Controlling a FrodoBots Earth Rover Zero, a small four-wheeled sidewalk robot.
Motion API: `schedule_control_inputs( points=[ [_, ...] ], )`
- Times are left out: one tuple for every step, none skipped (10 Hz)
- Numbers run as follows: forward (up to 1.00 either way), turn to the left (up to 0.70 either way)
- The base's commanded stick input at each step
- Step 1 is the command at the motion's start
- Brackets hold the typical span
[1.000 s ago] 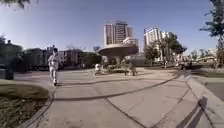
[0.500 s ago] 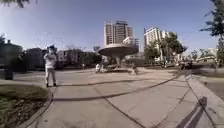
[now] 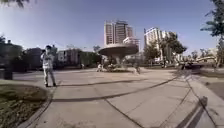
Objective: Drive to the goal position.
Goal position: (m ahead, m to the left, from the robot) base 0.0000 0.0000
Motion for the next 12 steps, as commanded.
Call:
schedule_control_inputs(
  points=[
    [0.12, 0.01],
    [0.12, 0.01],
    [0.12, 0.01],
    [0.12, 0.01],
    [0.12, 0.01],
    [0.12, 0.01],
    [0.12, 0.01],
    [0.13, 0.01],
    [0.13, 0.01],
    [0.13, 0.01],
    [0.13, 0.01],
    [0.13, 0.01]
  ],
)
